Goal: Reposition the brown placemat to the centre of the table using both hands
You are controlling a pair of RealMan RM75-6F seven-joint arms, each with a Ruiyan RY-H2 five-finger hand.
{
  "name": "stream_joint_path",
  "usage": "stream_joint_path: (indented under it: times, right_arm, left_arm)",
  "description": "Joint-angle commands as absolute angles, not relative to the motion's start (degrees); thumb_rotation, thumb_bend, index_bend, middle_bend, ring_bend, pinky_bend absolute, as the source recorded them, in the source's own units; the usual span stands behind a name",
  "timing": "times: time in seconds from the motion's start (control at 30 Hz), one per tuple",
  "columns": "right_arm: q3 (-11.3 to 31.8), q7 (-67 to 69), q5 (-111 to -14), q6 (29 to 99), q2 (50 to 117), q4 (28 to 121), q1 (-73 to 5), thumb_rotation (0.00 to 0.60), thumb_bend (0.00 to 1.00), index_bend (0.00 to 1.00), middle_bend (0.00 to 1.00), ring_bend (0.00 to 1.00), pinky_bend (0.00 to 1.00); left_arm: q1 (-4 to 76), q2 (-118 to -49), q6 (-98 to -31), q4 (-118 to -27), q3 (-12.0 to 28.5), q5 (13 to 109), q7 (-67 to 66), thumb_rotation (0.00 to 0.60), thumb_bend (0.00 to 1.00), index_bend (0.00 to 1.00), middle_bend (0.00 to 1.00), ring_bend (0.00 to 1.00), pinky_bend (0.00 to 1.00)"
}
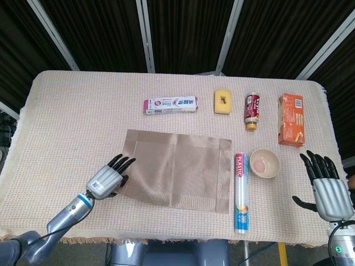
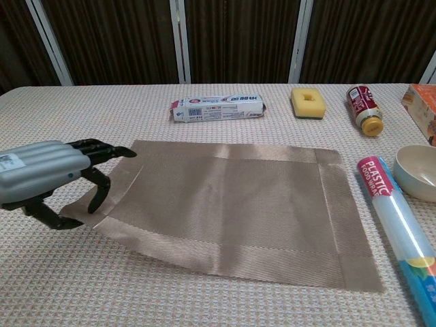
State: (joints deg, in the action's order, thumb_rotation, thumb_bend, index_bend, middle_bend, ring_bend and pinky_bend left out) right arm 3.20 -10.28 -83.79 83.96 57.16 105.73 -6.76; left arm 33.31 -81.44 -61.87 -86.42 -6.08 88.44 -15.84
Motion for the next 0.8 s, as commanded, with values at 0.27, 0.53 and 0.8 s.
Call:
stream_joint_path:
  times: [0.27, 0.53, 0.8]
  right_arm:
    - [2.82, -11.21, -84.99, 84.21, 57.39, 106.30, -6.41, 0.600, 0.00, 0.00, 0.00, 0.00, 0.00]
    - [2.95, -10.88, -84.32, 83.46, 57.27, 105.95, -6.43, 0.600, 0.00, 0.00, 0.00, 0.00, 0.00]
    - [2.79, -9.57, -82.50, 79.48, 56.99, 104.90, -7.70, 0.600, 0.00, 0.00, 0.00, 0.00, 0.00]
  left_arm:
    - [29.47, -79.11, -64.64, -86.90, -9.15, 90.31, -13.70, 0.600, 0.53, 0.66, 0.00, 0.00, 0.00]
    - [27.43, -74.70, -64.70, -90.95, -10.58, 88.97, -13.26, 0.600, 0.00, 0.00, 0.00, 0.00, 0.00]
    - [22.09, -64.09, -76.46, -100.91, -9.03, 88.63, -5.41, 0.600, 0.00, 0.00, 0.00, 0.00, 0.00]
